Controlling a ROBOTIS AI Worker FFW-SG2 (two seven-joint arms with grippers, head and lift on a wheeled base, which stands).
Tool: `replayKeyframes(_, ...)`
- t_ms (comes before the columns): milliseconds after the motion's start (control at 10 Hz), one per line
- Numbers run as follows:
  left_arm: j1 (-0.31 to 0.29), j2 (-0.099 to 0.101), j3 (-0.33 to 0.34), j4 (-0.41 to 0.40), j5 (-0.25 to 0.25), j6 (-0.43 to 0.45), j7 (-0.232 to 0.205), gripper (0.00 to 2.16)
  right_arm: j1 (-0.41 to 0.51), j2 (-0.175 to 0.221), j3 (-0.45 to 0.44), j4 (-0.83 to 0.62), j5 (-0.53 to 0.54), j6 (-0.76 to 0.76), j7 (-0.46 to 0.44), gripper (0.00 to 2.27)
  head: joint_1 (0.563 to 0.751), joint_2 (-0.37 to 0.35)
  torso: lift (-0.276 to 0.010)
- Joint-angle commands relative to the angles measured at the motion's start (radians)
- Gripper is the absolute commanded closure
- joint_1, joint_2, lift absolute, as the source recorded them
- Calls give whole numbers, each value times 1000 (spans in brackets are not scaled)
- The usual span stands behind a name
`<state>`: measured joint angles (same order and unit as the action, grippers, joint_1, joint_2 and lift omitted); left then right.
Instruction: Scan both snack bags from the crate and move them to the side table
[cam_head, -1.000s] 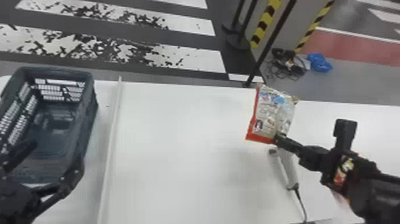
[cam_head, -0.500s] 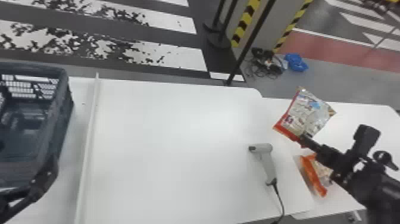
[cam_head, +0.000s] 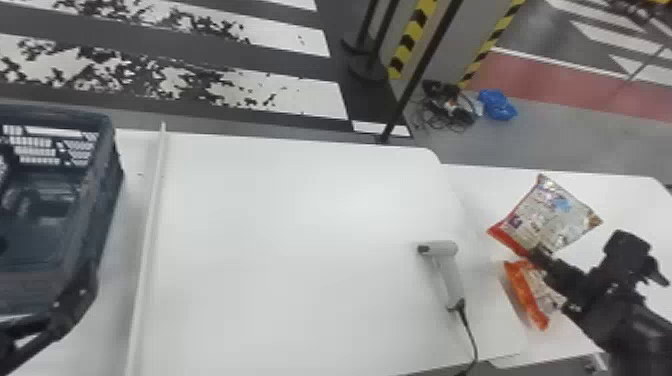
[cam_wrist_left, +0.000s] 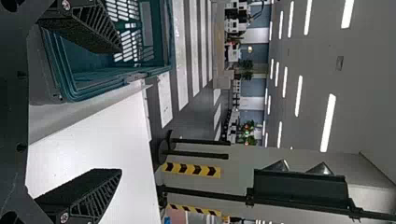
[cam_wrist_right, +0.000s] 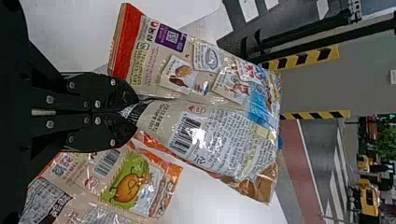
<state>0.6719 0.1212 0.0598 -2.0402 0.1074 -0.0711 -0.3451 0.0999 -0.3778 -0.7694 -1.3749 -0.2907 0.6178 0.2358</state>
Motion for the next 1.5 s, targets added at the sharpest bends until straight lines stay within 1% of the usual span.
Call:
replayKeyframes(0, 0, 1, 0, 2, 0, 0, 0, 83, -11, -10, 9, 51, 4, -23, -16, 2253, 695, -350, -75)
replayKeyframes(100, 0, 1, 2, 2, 1, 0, 0, 83, -20, -10, 13, 73, -1, -39, -50, 1892, 695, -350, -75)
replayKeyframes(200, 0, 1, 2, 2, 1, 0, 0, 83, -31, -10, 13, 96, -2, -42, -72, 1258, 695, -350, -75)
replayKeyframes(300, 0, 3, 2, 3, 1, 0, 0, 83, -34, -18, 18, 114, -7, -60, -69, 259, 695, -350, -75)
replayKeyframes(400, 0, 3, 2, 3, 1, 0, 0, 83, -34, -18, 24, 119, -13, -69, -70, 2, 695, -350, -75)
replayKeyframes(700, 0, 0, 3, 2, 1, 0, 0, 83, -32, -3, 10, 117, -57, -140, -72, 39, 695, -350, -75)
replayKeyframes(800, 2, 0, 5, 2, 1, 0, 0, 83, -12, 4, -2, 112, -137, -226, -72, 43, 695, -350, -75)
replayKeyframes(900, 3, -2, 5, 0, 0, 0, 0, 83, 12, 30, -10, 79, -180, -309, -70, 43, 695, -350, -75)
replayKeyframes(1000, 5, -3, 3, -6, 0, 0, -3, 83, 34, 63, -13, 22, -182, -373, -70, 43, 695, -350, -75)
replayKeyframes(1100, 6, -5, 3, -12, 0, 0, -5, 83, 72, 97, -4, -56, -196, -401, -70, 43, 695, -350, -75)
replayKeyframes(1200, 8, -5, 2, -18, 0, 0, -5, 83, 121, 135, 27, -145, -197, -434, -70, 43, 695, -350, -75)
replayKeyframes(1300, 9, -6, 2, -26, 0, 0, -5, 83, 181, 175, 85, -230, -194, -520, -70, 43, 695, -350, -75)
replayKeyframes(1400, 11, -9, 0, -28, 0, 0, -5, 83, 242, 212, 162, -317, -173, -600, -75, 43, 695, -350, -75)
